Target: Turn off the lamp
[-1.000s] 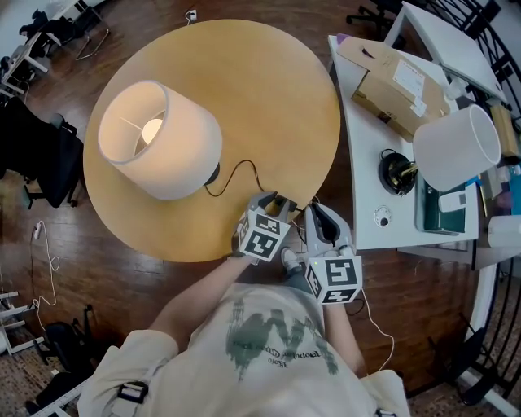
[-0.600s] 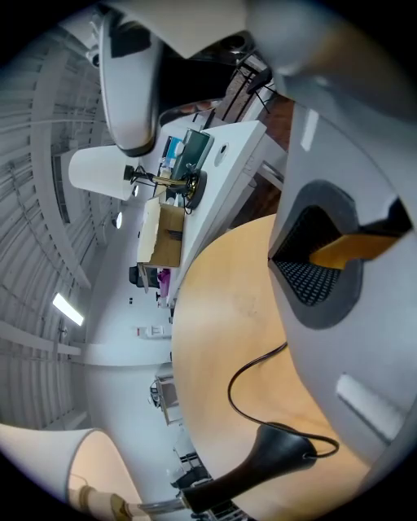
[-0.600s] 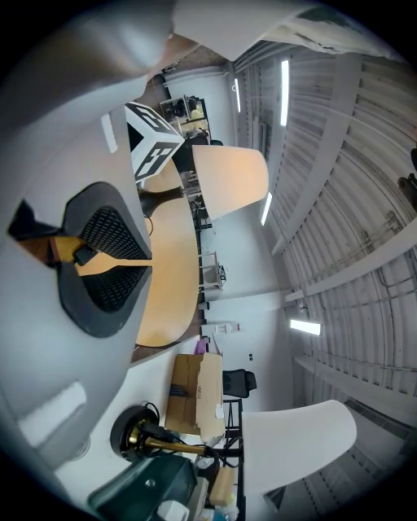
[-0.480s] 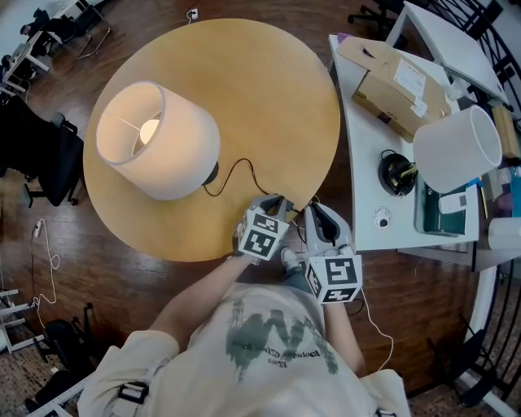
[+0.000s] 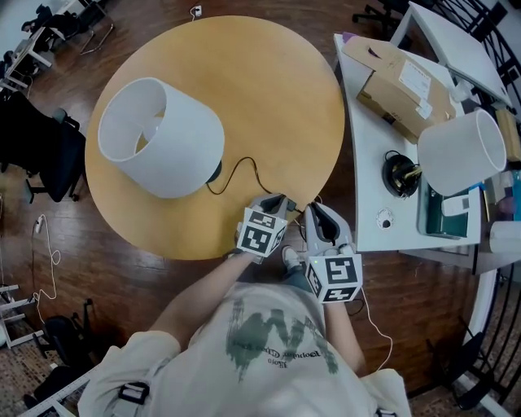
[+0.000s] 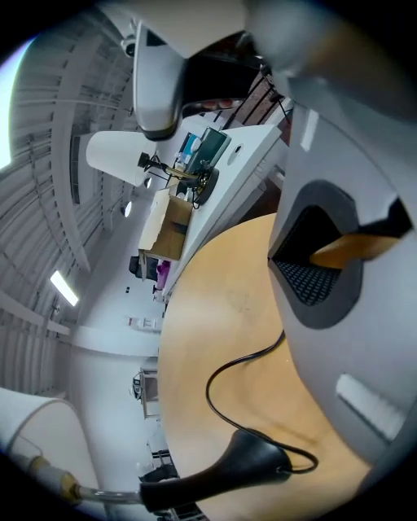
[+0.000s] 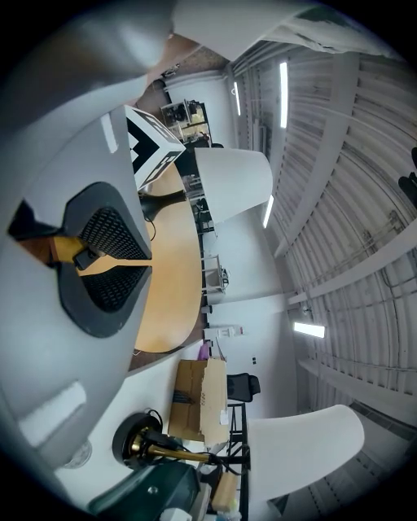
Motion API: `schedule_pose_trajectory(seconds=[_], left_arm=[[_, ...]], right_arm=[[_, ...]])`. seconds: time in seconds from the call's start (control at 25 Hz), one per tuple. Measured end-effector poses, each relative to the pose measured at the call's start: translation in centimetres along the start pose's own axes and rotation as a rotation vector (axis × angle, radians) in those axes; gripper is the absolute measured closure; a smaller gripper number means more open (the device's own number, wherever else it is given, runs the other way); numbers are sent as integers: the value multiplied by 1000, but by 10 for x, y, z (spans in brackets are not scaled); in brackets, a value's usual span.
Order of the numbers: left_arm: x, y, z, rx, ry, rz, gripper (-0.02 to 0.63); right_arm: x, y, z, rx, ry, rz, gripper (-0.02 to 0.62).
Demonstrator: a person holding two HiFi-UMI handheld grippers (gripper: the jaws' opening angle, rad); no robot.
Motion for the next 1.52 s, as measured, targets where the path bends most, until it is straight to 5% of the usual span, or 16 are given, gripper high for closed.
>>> schedule_pose_trajectory(seconds=[0.56,0.84,1.52], left_arm=[[-2,4,5,-1,37,23,606],[1,25,19,-85,76,67,606],[19,117,32,-379,304,448,606]], right_arm=[[4,-3,9,-14,25,42,574],[12,-9,12,-19,39,111,574],[47,-29,29,-4,204,530,575]])
Point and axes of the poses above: the fingertips, and each gripper's own axes: y backward along the fingers, x to its left, z out of its top, the point moved 6 cm from there along y, backward along the fingers, and after that the axes turned 8 degrees about z, right-handed, at the moved point
